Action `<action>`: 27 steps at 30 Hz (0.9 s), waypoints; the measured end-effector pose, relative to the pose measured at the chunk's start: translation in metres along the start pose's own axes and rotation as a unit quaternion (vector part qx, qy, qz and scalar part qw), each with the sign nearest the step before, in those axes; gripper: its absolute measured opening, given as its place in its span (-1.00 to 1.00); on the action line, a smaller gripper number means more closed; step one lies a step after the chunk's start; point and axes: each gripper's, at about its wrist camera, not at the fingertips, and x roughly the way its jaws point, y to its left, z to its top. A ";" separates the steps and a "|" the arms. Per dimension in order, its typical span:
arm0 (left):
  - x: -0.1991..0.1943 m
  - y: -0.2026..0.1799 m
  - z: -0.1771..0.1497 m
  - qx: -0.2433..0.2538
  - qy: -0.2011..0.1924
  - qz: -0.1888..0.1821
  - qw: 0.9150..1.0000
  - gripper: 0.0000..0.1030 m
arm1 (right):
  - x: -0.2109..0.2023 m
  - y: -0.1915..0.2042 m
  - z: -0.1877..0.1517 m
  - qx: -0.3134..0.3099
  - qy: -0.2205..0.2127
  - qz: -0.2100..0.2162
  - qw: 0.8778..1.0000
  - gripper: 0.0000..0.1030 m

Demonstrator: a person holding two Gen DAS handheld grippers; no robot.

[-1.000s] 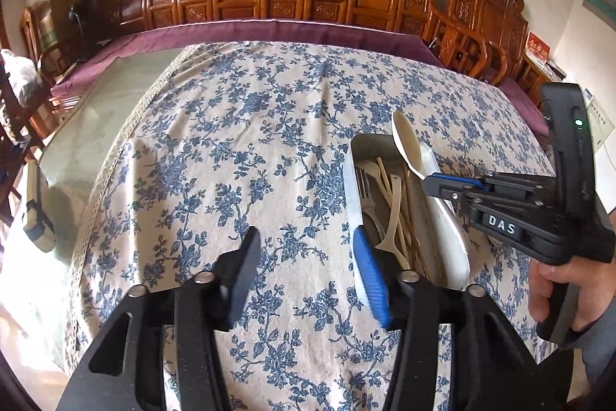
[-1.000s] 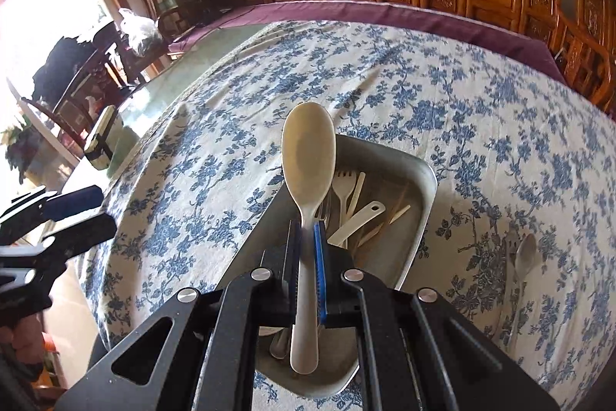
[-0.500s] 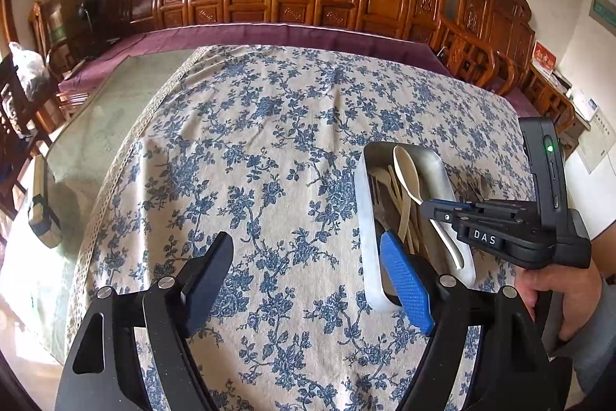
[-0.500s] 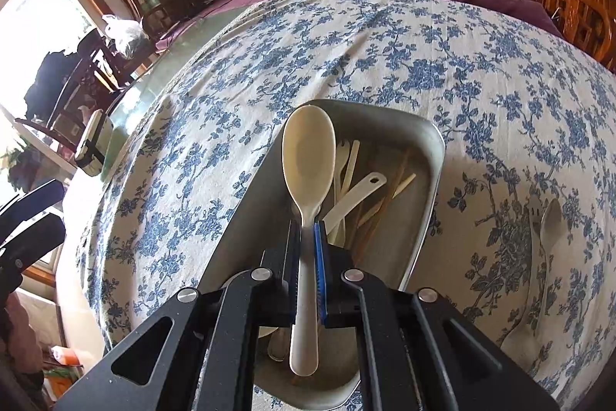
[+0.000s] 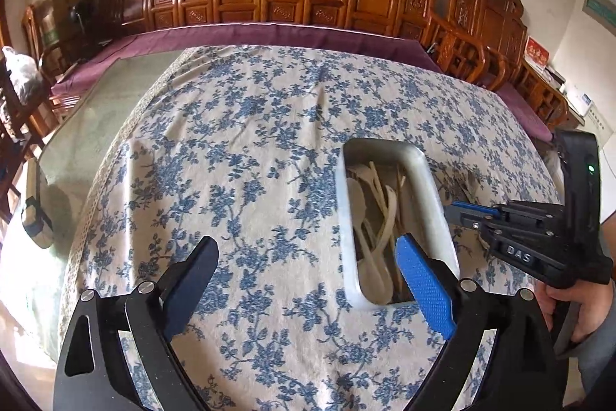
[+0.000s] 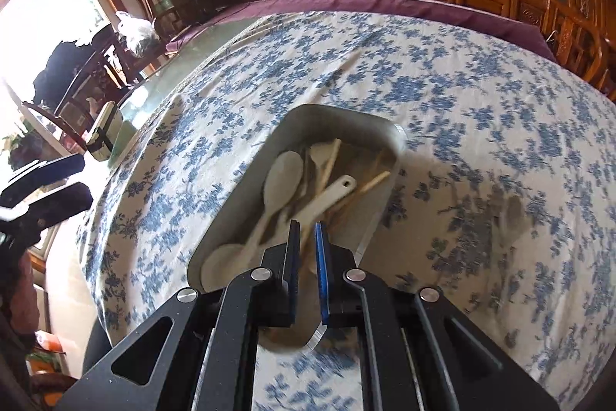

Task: Organize utensils

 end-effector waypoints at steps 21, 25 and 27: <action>0.041 -0.110 0.003 0.063 0.030 -0.051 0.996 0.75 | -0.004 -0.148 -0.048 0.038 0.029 -0.103 0.994 -0.44; 0.045 -0.119 0.004 0.068 0.032 -0.051 0.996 0.75 | 0.018 -0.152 -0.036 0.027 0.048 -0.105 0.993 -0.44; 0.046 -0.123 0.005 0.070 0.034 -0.051 0.996 0.75 | 0.030 -0.152 -0.032 0.017 0.064 -0.112 0.991 -0.44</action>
